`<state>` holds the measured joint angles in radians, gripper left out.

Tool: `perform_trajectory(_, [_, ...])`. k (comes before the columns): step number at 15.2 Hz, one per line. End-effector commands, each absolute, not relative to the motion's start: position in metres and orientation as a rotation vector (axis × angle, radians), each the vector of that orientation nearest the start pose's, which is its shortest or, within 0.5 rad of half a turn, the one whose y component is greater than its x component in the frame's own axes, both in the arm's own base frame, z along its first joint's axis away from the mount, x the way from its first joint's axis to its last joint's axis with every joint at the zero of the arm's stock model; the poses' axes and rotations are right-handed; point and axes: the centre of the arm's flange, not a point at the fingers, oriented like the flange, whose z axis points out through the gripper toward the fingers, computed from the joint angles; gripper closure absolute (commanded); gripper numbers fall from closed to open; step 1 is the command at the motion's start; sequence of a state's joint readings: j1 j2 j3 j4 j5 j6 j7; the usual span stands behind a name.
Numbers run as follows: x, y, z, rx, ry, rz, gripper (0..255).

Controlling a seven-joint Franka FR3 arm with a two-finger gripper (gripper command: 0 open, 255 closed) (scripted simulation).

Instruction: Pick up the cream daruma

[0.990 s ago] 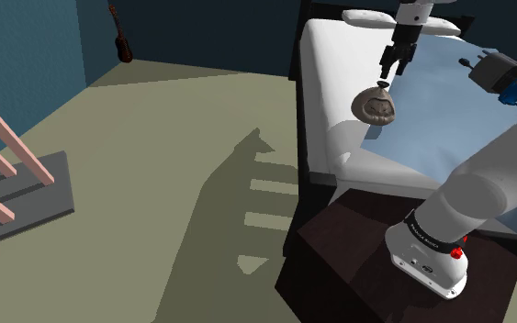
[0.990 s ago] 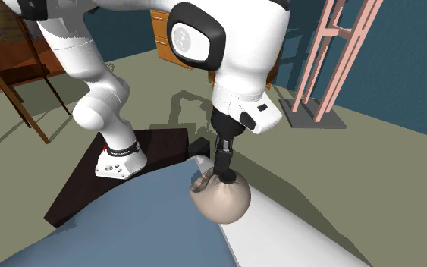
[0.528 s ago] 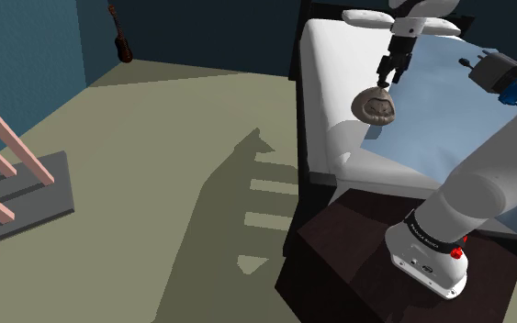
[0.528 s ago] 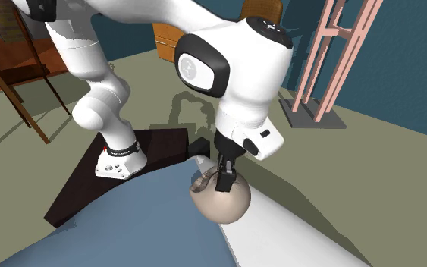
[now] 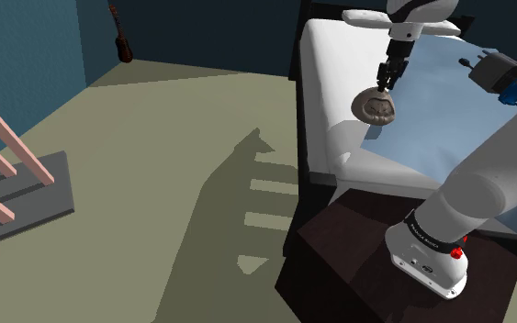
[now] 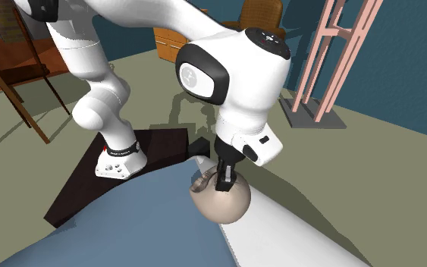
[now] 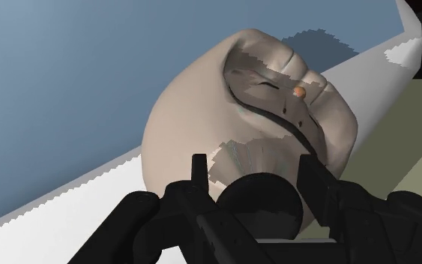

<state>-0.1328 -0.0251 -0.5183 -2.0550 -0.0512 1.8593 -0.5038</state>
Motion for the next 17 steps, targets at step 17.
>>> perform_trajectory(17, [0.413, -0.322, 0.496, -3.059, 0.195, 0.257, 255])
